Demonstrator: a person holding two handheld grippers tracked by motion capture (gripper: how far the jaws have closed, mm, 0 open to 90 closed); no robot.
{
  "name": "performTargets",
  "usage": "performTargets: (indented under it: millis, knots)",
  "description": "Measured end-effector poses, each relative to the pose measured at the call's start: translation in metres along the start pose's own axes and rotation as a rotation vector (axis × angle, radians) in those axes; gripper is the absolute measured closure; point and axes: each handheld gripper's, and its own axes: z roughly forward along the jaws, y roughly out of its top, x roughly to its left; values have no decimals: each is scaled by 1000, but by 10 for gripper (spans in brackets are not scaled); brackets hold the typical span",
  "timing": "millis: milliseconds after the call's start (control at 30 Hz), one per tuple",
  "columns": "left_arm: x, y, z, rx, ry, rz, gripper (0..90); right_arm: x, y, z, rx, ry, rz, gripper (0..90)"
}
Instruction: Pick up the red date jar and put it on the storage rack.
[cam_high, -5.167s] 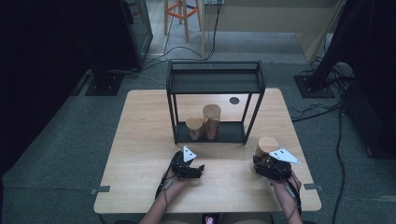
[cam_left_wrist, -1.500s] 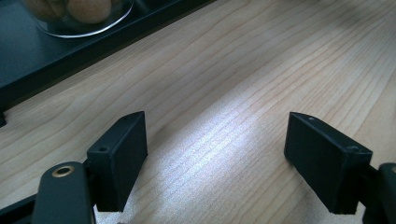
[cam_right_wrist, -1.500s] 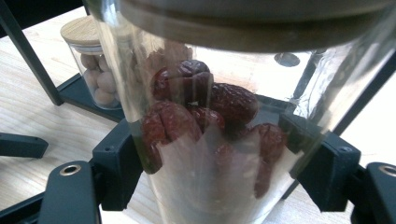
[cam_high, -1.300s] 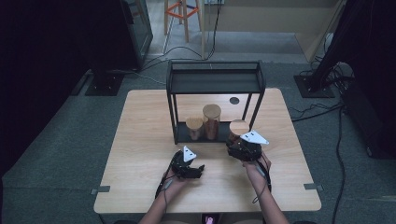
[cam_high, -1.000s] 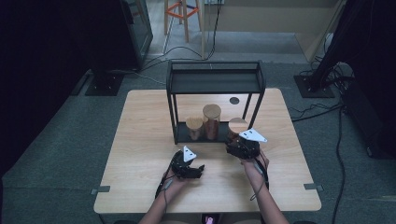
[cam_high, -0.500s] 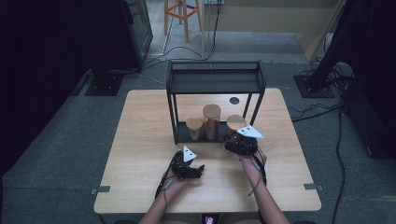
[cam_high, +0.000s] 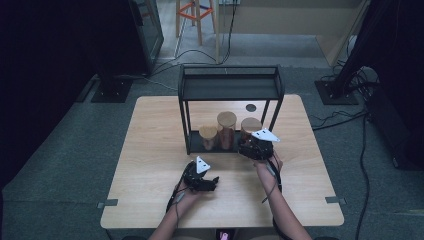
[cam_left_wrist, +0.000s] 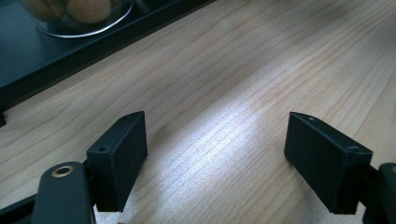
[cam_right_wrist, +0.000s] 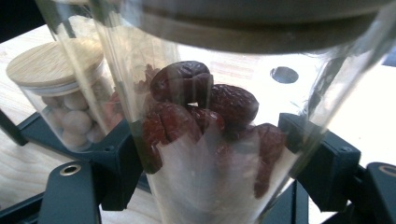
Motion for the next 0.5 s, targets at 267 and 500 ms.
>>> performTargets:
  millis: [267, 500]
  knots:
    - [0, 0, 0, 0, -1, -1, 213, 2, 0, 8, 5, -20, 11, 249]
    - [0, 0, 0, -3, -6, 1, 213, 8, -2, 14, 3, -40, -3, 249]
